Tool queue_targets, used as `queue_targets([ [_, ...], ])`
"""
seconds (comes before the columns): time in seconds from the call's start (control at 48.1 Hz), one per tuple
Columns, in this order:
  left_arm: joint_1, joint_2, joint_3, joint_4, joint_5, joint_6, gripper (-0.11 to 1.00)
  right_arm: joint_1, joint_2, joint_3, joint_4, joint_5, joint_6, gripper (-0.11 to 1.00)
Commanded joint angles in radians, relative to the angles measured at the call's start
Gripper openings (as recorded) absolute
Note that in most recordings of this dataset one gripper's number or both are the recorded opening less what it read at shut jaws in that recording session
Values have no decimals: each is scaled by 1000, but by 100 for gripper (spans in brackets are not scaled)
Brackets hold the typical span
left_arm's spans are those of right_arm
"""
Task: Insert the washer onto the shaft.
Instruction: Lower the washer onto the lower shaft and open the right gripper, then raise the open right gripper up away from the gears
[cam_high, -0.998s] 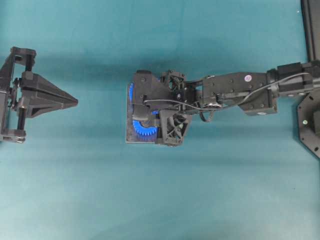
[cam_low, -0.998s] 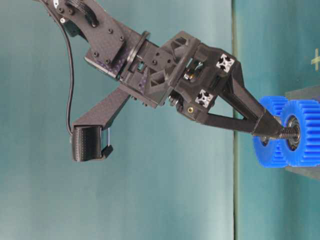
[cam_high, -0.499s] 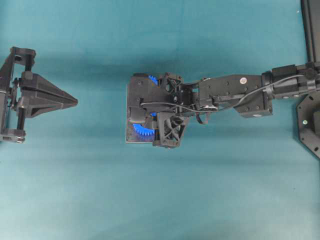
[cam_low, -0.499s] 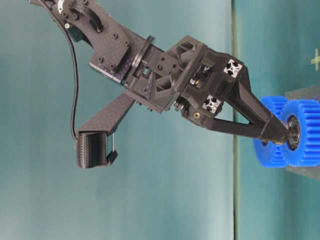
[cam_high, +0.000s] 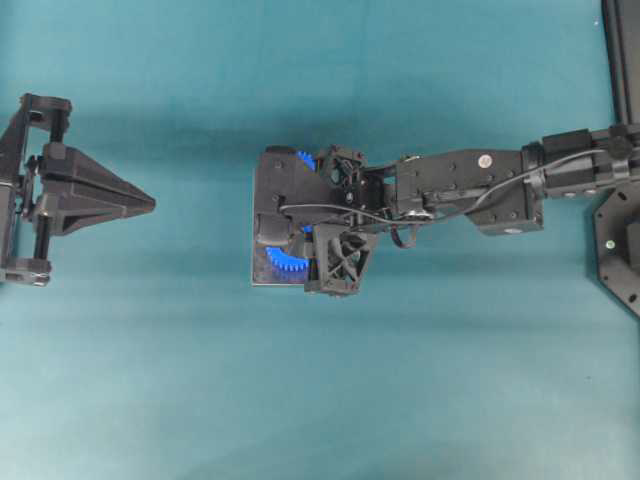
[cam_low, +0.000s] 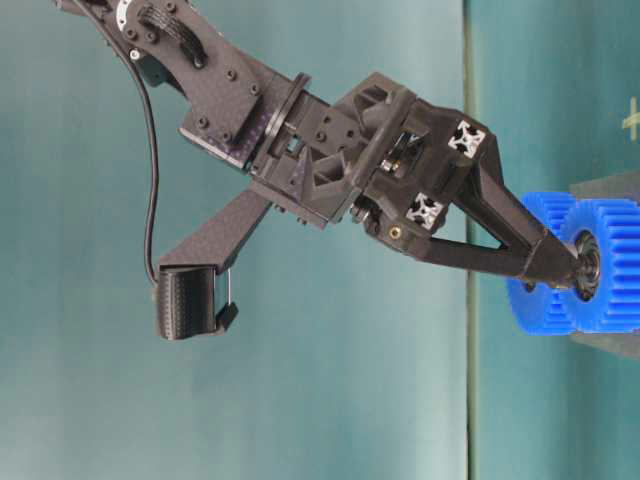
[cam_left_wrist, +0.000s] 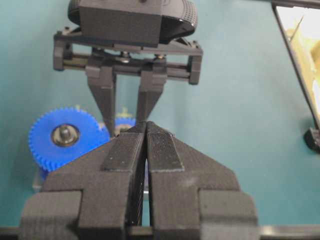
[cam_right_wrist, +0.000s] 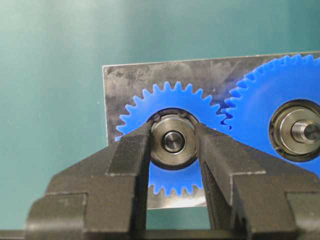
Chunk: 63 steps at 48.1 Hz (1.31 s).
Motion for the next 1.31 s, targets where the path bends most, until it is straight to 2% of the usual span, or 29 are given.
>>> queue_targets([
  [0.0,-3,-2,-15,3,-8,-2,0,2,-15,-17,-2,3,-18,31],
  [0.166,-3,-2,-14,3,-9,-2,0,0,-15,-17,-2,5,-32,33],
  [0.312,-3,-2,-15,3,-9,-2,0,-3,-17,-18,-2,5,-34,71],
  [0.353,-3,-2,-14,3,-8,-2,0,-3,-17,-20,-2,5,-34,76],
  [0.499,-3,-2,-14,3,-8,-2,0,-3,-18,-31,-3,5,-38,71],
  [1.289,-3,-3,-11,3,-8,0,0,-14,-66,-21,-3,17,-43,71],
])
